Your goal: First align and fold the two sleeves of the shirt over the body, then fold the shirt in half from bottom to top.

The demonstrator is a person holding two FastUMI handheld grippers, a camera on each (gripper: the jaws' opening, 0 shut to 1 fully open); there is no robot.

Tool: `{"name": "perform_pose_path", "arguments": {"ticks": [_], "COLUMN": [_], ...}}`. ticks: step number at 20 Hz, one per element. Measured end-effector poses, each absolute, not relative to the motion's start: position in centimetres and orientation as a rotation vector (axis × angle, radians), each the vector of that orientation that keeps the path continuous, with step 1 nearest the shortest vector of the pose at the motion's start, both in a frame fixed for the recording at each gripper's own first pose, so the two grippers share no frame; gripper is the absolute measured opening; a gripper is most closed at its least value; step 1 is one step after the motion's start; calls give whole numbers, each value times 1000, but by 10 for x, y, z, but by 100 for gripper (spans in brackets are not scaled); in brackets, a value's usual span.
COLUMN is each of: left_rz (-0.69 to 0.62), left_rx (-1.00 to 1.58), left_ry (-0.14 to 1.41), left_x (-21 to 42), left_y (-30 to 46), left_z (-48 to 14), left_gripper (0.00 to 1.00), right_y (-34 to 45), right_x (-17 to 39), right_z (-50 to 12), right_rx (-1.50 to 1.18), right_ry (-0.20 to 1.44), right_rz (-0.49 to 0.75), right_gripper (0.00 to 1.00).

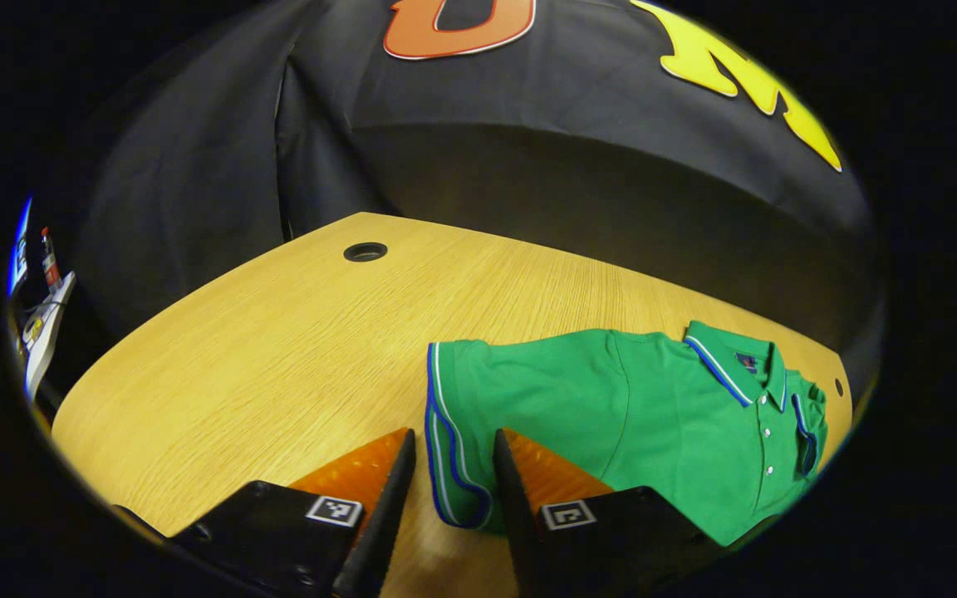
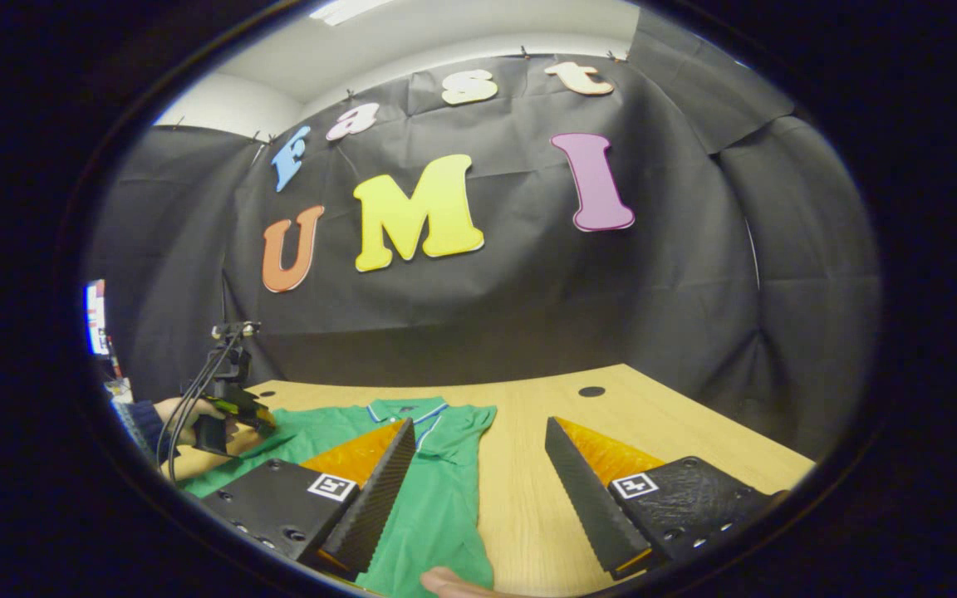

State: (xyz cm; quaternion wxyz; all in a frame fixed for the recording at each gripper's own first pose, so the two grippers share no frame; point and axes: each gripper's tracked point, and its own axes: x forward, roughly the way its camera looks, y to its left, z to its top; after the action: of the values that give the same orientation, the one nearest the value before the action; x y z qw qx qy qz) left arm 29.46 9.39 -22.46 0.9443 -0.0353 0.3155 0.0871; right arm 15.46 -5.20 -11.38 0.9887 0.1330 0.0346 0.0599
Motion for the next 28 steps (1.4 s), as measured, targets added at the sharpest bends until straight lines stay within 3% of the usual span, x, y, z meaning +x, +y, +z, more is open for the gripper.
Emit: {"name": "perform_pose_path", "arguments": {"ticks": [1,2,3,5,12,23,26,28], "left_rz": [149,142,134,143,127,-15,-42,-67], "left_rx": [-71,-64,-62,-58,16,123,119,97], "left_ry": [648,654,658,663,620,602,610,617], "left_x": [298,299,300,300,305,305,299,294], "left_y": [89,88,86,86,60,-36,-60,-74], "left_z": [-224,-224,-224,-223,-193,-170,-171,-171], "left_gripper": [46,35,20,11,10,10,13,27], "right_y": [-53,-54,-52,-49,-45,-47,-48,-47], "right_x": [155,154,154,155,154,157,157,157], "right_z": [-116,-117,-118,-119,-121,-122,-124,-124], "right_rx": [266,266,265,269,267,265,275,285], "right_ry": [71,76,81,87,92,92,109,108], "right_rz": [117,114,116,124,135,118,114,118], "right_gripper": [95,92,95,95,95,95,92,95]}}
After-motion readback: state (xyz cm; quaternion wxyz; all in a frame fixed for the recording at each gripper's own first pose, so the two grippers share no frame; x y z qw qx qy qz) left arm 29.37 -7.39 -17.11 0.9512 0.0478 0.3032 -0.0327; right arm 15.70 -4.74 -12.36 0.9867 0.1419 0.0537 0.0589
